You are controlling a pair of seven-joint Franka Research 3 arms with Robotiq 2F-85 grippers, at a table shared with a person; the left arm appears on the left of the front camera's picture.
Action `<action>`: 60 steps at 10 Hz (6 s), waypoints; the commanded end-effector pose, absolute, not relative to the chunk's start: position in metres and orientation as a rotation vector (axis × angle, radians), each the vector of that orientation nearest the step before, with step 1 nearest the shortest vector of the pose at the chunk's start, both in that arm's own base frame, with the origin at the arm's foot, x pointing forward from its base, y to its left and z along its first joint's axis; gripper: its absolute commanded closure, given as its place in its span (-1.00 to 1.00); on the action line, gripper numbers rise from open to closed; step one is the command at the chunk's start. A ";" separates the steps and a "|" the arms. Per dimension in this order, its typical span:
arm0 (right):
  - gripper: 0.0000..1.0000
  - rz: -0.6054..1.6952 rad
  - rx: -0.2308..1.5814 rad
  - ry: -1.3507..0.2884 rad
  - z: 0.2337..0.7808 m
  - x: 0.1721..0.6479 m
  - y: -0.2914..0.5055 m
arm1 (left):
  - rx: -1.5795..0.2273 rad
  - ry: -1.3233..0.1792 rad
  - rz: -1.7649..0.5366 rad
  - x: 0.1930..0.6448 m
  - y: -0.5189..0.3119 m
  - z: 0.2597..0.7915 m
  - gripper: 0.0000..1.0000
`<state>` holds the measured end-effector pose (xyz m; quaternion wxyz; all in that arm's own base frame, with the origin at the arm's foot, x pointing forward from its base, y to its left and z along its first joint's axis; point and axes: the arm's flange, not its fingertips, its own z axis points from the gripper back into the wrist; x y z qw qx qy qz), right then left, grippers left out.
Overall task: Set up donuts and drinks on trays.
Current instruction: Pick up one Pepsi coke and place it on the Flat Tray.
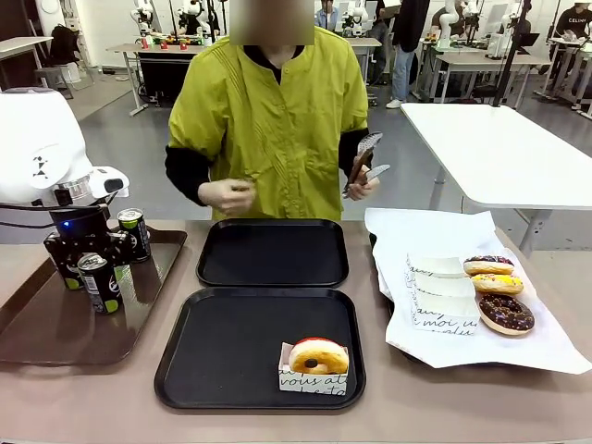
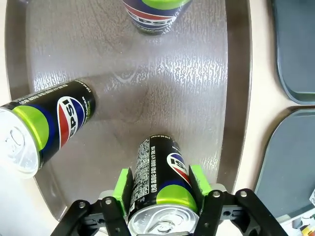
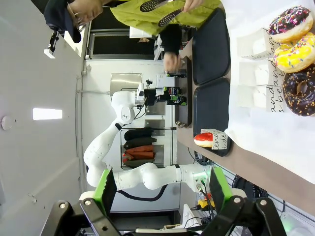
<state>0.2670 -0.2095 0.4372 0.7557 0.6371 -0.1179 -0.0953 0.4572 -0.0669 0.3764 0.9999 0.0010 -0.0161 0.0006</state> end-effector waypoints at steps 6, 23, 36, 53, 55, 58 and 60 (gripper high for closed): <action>-1.00 -0.208 1.405 -0.274 0.436 0.267 -0.209 | -0.010 0.001 -0.055 0.373 -0.091 0.508 0.08; -1.00 -0.208 1.405 -0.274 0.436 0.267 -0.209 | -0.011 -0.027 -0.367 0.301 -0.227 0.509 -0.17; -1.00 -0.208 1.405 -0.274 0.436 0.267 -0.209 | -0.061 -0.049 -0.448 0.310 -0.318 0.473 -0.17; -1.00 -0.208 1.405 -0.274 0.436 0.267 -0.209 | -0.119 -0.088 -0.260 0.312 -0.132 0.574 -0.17; -1.00 -0.208 1.405 -0.274 0.436 0.267 -0.209 | -0.133 -0.086 -0.247 0.322 -0.158 0.558 -0.17; -1.00 -0.208 1.405 -0.274 0.436 0.267 -0.209 | -0.077 -0.113 -0.280 0.336 -0.218 0.518 -0.17; -1.00 -0.208 1.405 -0.274 0.436 0.267 -0.209 | -0.098 -0.117 -0.329 0.350 -0.251 0.492 -0.17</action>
